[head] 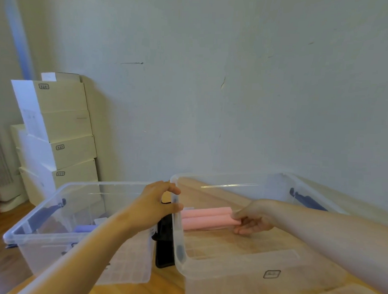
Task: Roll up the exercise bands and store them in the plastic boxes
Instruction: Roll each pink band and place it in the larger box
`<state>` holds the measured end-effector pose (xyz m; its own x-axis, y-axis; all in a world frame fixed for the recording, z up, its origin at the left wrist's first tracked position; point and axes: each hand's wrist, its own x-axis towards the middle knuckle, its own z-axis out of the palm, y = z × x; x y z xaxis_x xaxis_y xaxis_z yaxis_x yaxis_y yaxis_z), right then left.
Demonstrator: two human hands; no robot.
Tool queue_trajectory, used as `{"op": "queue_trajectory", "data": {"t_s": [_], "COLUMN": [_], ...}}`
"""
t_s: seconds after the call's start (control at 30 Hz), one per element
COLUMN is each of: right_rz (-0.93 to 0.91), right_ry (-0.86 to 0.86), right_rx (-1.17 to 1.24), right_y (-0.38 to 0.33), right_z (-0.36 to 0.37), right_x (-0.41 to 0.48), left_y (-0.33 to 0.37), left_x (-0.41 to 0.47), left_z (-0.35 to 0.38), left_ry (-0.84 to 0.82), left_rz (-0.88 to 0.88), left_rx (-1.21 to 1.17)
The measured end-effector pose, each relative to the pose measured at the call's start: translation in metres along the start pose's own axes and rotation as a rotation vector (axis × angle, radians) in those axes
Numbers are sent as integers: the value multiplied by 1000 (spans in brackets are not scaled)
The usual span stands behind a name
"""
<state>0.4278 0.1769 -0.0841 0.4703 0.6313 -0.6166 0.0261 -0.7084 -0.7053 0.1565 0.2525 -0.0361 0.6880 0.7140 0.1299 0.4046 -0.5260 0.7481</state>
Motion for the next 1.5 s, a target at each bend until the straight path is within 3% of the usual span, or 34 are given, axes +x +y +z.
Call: {"op": "queue_trajectory", "data": {"t_s": [0.4, 0.6, 0.77, 1.0, 1.13, 1.23, 1.3, 1.5], "right_rz": [-69, 1, -193, -253, -288, -393, -489, -784], "right_ry": [38, -1, 128, 149, 225, 417, 448, 334], "right_rx": [92, -43, -316, -435, -872, -1245, -1215, -1032], "right_y": [-7, -3, -2, -2, -10, -22, -29, -26], "right_z": [0, 5, 4, 5, 4, 3, 0, 8], "right_x": [0, 9, 13, 13, -1, -20, -37, -101], "left_y": [-6, -7, -7, -6, -8, -10, -9, 18], "left_x": [3, 4, 4, 3, 4, 6, 6, -14], "left_z": [0, 0, 1, 1, 1, 2, 4, 10], "left_ry": [-21, -27, -19, -13, -3, -1, 5, 7], "left_rz": [-16, -25, -9, 13, 17, 26, 38, 62], "left_rx": [7, 6, 12, 33, 33, 57, 127, 435]}}
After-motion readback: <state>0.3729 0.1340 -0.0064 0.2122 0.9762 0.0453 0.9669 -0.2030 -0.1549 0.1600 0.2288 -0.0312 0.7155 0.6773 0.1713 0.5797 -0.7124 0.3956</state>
